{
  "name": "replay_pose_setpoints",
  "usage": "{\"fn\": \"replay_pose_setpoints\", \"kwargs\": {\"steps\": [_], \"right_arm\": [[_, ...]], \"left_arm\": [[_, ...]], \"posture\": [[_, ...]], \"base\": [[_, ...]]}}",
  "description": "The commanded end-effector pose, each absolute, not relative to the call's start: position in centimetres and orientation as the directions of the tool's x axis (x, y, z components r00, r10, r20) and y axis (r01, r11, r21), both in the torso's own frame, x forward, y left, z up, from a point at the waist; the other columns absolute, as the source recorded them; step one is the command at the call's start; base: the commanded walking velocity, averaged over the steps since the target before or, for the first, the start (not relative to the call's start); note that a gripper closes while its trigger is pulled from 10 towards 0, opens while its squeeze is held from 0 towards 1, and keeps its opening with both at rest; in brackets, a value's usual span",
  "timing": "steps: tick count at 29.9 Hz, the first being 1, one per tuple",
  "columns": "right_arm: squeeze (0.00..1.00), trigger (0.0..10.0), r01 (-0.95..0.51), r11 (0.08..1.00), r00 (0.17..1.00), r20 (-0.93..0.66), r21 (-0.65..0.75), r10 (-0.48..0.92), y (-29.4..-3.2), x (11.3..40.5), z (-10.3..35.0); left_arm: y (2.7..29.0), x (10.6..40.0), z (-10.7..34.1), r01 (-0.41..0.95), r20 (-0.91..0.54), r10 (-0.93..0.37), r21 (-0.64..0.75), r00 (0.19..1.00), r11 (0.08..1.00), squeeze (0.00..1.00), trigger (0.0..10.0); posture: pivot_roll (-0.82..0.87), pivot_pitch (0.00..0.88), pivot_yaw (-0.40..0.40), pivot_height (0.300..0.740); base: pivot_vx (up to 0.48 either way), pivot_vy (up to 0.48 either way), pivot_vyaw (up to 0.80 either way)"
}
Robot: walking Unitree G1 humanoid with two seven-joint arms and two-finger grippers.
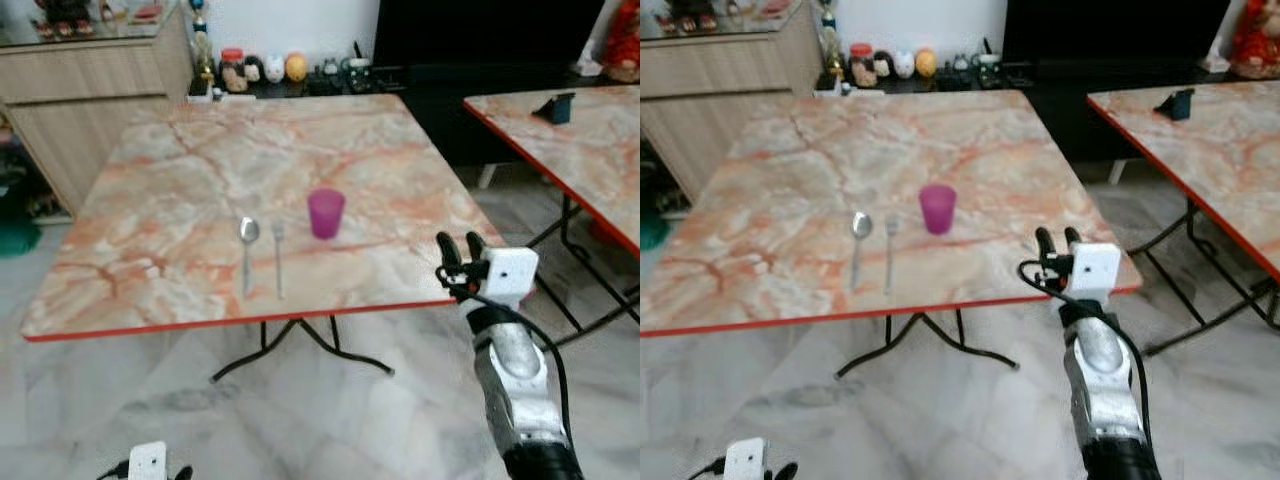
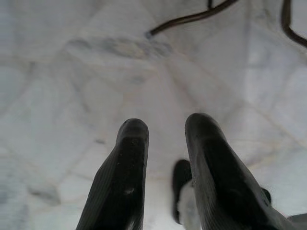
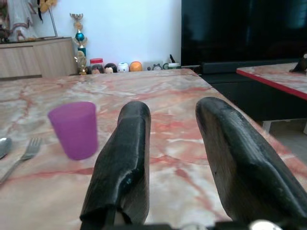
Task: Setting the table
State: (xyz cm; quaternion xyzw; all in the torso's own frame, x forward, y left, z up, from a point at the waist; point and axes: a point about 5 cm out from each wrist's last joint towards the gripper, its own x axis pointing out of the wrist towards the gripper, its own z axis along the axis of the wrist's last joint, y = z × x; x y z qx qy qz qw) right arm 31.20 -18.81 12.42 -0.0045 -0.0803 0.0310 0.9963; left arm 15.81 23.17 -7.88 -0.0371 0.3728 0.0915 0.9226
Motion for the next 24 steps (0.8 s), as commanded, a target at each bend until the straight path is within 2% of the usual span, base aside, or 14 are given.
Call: {"fn": "replay_pose_setpoints", "kwargs": {"steps": [1, 15, 24], "right_arm": [[0.00, 10.0, -0.032, 0.999, 0.987, 0.159, -0.014, 0.034, -19.73, 31.03, 12.51], [0.00, 10.0, -0.030, 0.999, 0.987, 0.158, -0.012, 0.032, -19.80, 31.12, 12.62], [0.00, 10.0, -0.032, 0.999, 0.987, 0.158, -0.012, 0.033, -19.77, 31.16, 12.66]], "left_arm": [[22.78, 15.77, -8.01, -0.199, -0.700, 0.133, -0.013, 0.702, 0.980, 0.00, 10.0], [22.69, 15.73, -8.04, -0.205, -0.700, 0.137, -0.014, 0.701, 0.979, 0.00, 10.0], [22.49, 15.71, -8.09, -0.202, -0.700, 0.136, -0.012, 0.701, 0.979, 0.00, 10.0]], "posture": [[-0.08, 0.000, 0.021, 0.740], [-0.08, 0.000, 0.017, 0.740], [-0.08, 0.000, 0.014, 0.740]], "base": [[0.000, 0.349, 0.00], [0.000, 0.314, 0.00], [0.000, 0.000, 0.00]]}}
